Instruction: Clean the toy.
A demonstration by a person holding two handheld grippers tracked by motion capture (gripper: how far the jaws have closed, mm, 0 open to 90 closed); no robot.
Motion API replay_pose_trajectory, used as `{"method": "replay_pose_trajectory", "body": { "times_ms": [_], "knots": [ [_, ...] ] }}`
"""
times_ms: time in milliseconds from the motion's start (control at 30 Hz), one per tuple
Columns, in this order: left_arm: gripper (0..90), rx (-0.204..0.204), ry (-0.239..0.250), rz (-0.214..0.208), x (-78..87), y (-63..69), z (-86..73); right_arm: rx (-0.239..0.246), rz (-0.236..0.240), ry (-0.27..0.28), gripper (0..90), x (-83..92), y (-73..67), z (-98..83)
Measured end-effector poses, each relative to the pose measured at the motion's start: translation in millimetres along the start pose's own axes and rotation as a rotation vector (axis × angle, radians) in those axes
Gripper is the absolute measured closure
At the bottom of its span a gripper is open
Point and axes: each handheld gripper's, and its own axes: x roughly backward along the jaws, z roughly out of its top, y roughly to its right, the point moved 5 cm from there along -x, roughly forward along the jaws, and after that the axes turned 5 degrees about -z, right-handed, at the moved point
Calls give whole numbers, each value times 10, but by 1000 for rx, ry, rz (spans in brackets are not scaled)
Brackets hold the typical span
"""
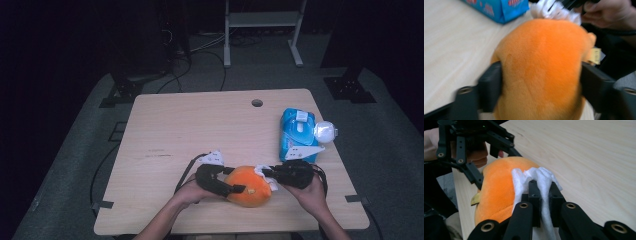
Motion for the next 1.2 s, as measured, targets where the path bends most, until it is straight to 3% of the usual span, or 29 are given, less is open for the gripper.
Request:
{"method": "replay_pose_trajectory", "body": {
  "times_ms": [33, 100, 133, 167, 200, 233, 367, 467, 500, 533, 567, 600, 733, 767, 800, 833, 867, 1000, 1033, 1133, 1167, 1200],
  "knots": [
    [375, -60, 29, 38, 26, 9, 69, 4, -14, 17, 836, 44, 28, 60],
    [375, -122, 60, 93, 55, -7, 182, 9, -30, 35, 836, 66, 59, 126],
    [375, -122, 60, 93, 55, -7, 182, 9, -30, 35, 836, 66, 59, 126],
    [374, -168, 80, 133, 75, -36, 276, 21, -57, 59, 836, 79, 102, 236],
    [374, -168, 80, 133, 75, -36, 276, 21, -57, 59, 836, 79, 102, 236],
    [373, -230, 93, 180, 106, -83, 369, 22, -75, 93, 837, 87, 154, 372],
    [359, -290, 84, 237, 137, -224, 421, 32, -104, 113, 837, -11, 265, 545],
    [323, -272, 59, 240, 109, -304, 346, 22, -106, 90, 836, -121, 320, 517],
    [278, -240, 13, 241, 58, -369, 217, 23, -105, 48, 836, -243, 358, 432],
    [211, -240, 13, 241, 58, -369, 217, 23, -105, 48, 836, -243, 358, 432],
    [160, -193, 12, 218, 32, -380, 113, 25, -81, 7, 836, -371, 365, 293],
    [127, -167, 30, 207, 52, -366, 91, 10, -58, 8, 836, -401, 352, 241],
    [48, -122, 49, 187, 118, -338, 83, 18, -34, 15, 836, -380, 267, 186],
    [31, -94, 25, 200, 144, -358, 60, 42, -33, 6, 836, -359, 204, 167],
    [30, -94, 25, 200, 144, -358, 60, 42, -33, 6, 836, -359, 204, 167],
    [31, -52, 6, 183, 138, -376, 6, 64, -39, -3, 835, -331, 154, 134],
    [48, -42, 1, 168, 130, -373, -26, 69, -39, -5, 835, -319, 138, 120],
    [144, -80, -6, 171, 116, -313, -87, 83, -44, -6, 835, -262, 58, 52],
    [153, -92, -22, 200, 104, -276, -95, 90, -45, 0, 835, -254, 19, 54],
    [159, -80, -28, 220, 92, -264, -88, 124, -43, 12, 834, -265, -95, 87],
    [159, -68, -24, 227, 85, -259, -79, 169, -25, 33, 834, -301, -230, 146],
    [159, -68, -24, 227, 85, -259, -79, 169, -25, 33, 834, -301, -230, 146]
  ]
}}
